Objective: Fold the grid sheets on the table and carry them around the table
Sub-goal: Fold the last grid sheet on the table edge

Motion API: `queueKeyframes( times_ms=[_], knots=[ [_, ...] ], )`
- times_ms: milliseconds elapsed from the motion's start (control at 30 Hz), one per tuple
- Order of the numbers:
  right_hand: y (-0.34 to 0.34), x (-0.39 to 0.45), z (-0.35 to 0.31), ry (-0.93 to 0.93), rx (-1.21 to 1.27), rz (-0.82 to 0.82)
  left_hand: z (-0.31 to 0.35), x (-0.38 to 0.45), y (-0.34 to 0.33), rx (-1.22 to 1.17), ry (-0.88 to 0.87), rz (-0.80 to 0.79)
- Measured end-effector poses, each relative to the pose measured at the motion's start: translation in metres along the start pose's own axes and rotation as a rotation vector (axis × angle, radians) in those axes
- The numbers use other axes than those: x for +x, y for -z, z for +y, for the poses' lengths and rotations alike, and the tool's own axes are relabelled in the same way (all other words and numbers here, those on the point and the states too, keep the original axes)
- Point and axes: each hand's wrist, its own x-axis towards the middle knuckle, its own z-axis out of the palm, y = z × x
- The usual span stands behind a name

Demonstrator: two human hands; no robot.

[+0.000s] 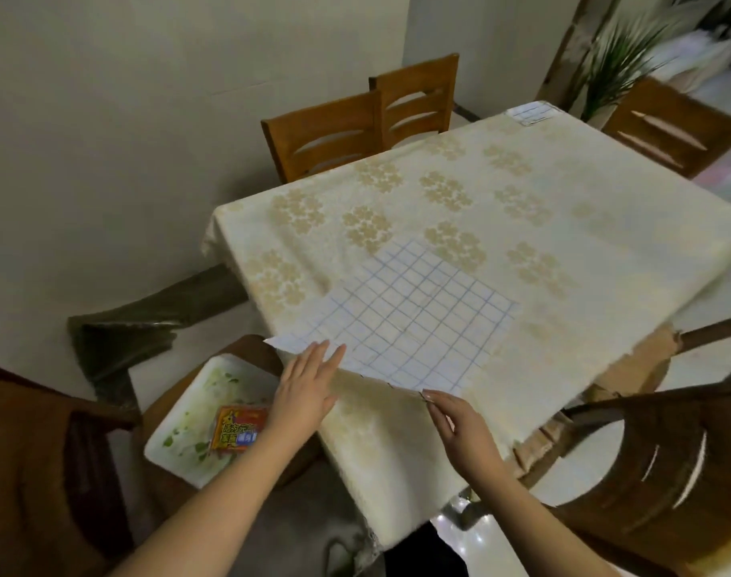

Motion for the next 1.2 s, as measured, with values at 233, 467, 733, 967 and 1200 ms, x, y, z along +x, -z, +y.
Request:
queueKeyframes(
  times_ms=[233,467,733,967,1200],
  knots=[
    [0.032,-0.045,0.008,-0.191,0.099,0.005,-0.023,0.016,-0.001,-0.024,0.106,0.091],
    [0.041,-0.055,0.015,-0.299,0.175,0.070,-0.018,-0.004,0.031,-0.062,0.043,0.228],
    [0.073,-0.061,0.016,-0.373,0.344,0.215,-0.003,-0.028,0.075,-0.145,0.116,0.229],
    [0.092,-0.054,0.029,-0.376,0.416,0.263,0.029,-0.037,0.076,-0.761,0.460,0.317],
    [0.092,-0.014,0.037,-0.416,0.403,0.261,0.019,0.008,0.061,-0.799,0.476,0.241]
  ],
)
